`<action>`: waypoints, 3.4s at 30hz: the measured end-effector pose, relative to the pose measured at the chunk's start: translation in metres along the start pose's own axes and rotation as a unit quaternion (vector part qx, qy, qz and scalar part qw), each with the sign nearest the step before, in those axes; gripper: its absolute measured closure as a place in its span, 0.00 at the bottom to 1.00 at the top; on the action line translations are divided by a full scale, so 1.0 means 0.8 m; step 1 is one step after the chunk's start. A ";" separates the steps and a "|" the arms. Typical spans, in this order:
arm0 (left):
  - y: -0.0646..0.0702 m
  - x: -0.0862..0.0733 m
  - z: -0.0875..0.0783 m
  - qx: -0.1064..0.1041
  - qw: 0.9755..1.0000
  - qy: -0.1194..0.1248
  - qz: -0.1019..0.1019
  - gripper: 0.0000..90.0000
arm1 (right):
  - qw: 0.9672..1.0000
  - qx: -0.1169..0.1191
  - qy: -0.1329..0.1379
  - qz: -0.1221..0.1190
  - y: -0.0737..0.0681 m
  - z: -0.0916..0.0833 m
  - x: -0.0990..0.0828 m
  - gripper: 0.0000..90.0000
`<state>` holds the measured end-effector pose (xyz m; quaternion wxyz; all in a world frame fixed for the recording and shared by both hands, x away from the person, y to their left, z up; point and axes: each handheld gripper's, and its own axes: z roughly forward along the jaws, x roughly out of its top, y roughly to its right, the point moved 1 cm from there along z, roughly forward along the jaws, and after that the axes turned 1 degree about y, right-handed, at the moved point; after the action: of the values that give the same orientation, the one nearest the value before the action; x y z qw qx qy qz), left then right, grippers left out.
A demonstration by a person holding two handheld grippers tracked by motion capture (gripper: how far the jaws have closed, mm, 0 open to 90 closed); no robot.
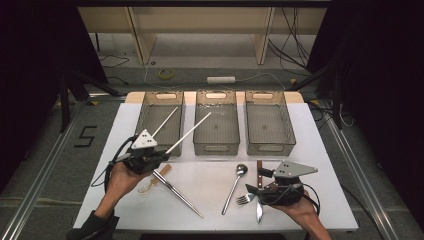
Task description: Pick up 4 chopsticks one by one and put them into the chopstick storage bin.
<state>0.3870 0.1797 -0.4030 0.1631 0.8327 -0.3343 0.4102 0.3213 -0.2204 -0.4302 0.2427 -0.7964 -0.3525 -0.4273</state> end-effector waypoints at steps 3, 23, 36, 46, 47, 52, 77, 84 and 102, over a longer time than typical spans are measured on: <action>-0.012 0.000 -0.001 0.011 1.000 0.005 -0.017 0.92 | 1.000 0.000 -0.001 0.001 -0.001 -0.002 -0.002 0.34; -0.091 0.009 0.026 0.060 0.993 0.010 -0.102 0.92 | 1.000 0.007 -0.002 0.008 -0.006 -0.006 -0.008 0.33; -0.122 0.010 0.045 0.079 0.989 -0.009 -0.127 0.92 | 1.000 0.012 -0.002 0.007 -0.008 -0.008 -0.011 0.33; -0.140 0.009 0.057 0.089 0.986 -0.028 -0.139 0.92 | 1.000 0.014 -0.003 0.007 -0.008 -0.007 -0.012 0.33; -0.141 0.009 0.058 0.089 0.986 -0.033 -0.139 0.92 | 1.000 0.014 -0.004 0.007 -0.008 -0.007 -0.012 0.33; -0.148 0.009 0.062 0.091 0.984 -0.042 -0.144 0.92 | 1.000 0.015 -0.004 0.007 -0.007 -0.007 -0.012 0.33; -0.142 0.015 0.070 0.077 0.986 -0.052 -0.140 0.70 | 1.000 0.017 0.000 0.009 -0.005 -0.010 -0.011 0.34; -0.115 0.013 0.051 0.026 0.992 -0.029 -0.121 0.53 | 1.000 0.015 0.003 0.012 -0.004 -0.012 -0.011 0.34; -0.050 0.002 0.007 -0.029 0.998 -0.053 -0.013 0.37 | 1.000 0.017 0.007 0.013 -0.006 -0.014 -0.010 0.33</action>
<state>0.4190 0.2049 -0.4052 0.1748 0.8524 -0.3429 0.3538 0.3088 -0.2282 -0.4306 0.2639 -0.7935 -0.3476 -0.4242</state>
